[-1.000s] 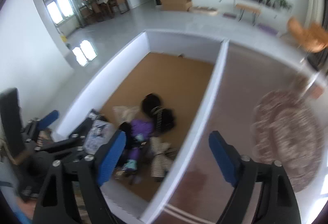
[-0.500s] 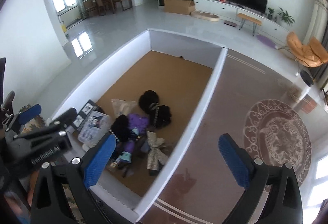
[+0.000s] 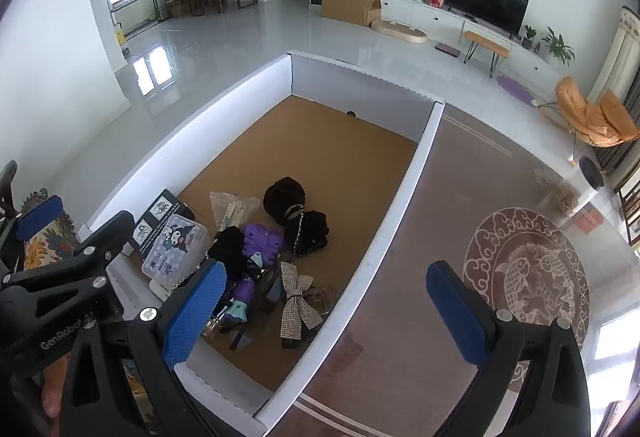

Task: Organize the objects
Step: 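Carry the black item and purple wand to the storage box and release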

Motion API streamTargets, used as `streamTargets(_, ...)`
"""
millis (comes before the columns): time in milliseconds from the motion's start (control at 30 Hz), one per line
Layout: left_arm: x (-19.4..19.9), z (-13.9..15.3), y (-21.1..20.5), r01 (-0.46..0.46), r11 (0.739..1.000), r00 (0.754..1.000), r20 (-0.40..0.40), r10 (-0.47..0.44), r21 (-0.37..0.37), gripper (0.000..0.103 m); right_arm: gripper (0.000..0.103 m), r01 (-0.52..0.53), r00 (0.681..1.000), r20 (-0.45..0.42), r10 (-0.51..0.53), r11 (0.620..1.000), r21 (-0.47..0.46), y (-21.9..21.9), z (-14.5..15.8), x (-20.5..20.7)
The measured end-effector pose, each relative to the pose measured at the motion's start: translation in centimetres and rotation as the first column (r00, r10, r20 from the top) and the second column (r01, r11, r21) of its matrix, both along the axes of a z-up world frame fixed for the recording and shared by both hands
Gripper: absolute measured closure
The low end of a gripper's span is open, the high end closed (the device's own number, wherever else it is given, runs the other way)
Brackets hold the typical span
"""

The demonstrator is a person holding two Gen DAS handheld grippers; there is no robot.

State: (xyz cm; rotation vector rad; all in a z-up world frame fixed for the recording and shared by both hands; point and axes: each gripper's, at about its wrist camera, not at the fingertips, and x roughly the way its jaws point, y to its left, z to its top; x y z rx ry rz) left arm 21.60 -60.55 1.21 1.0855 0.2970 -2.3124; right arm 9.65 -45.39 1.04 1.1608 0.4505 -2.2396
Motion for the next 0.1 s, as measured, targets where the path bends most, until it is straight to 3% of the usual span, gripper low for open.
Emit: streamTargets(100,0.24,0.01,-0.01,-0.035,0.999,0.999,-0.023,0.034,-0.035,0.006,0.002,0.006,1.0,0.01,-0.006,1.0,-0.001,0.0,-0.39,-0.17)
